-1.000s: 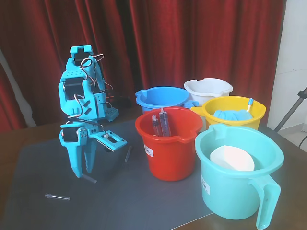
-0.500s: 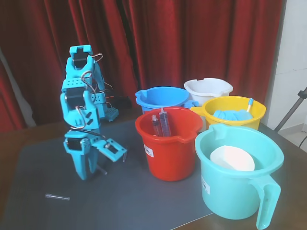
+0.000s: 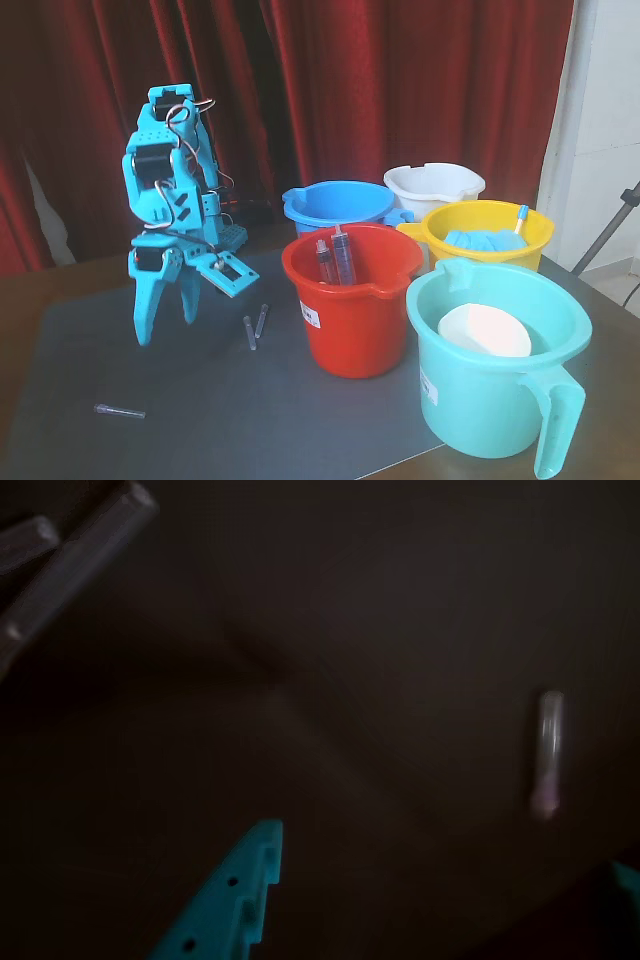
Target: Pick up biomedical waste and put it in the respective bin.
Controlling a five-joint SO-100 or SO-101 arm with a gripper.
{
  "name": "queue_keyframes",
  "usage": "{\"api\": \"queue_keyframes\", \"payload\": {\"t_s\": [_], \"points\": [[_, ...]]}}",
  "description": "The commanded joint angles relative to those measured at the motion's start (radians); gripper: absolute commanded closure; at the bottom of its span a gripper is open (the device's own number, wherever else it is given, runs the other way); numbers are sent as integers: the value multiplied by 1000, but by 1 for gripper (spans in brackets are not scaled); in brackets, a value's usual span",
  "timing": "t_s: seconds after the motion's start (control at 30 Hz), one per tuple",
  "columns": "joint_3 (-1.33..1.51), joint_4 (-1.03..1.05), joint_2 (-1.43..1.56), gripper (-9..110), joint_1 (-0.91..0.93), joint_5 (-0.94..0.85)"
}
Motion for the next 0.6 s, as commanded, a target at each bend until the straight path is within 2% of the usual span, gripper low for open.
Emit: {"api": "queue_keyframes", "payload": {"t_s": [0.0,0.1,0.27,0.57], "points": [[-20,26,77,69,-49,49],[-14,23,74,69,-115,83],[-20,15,72,68,-230,242],[2,25,71,68,-268,252]]}}
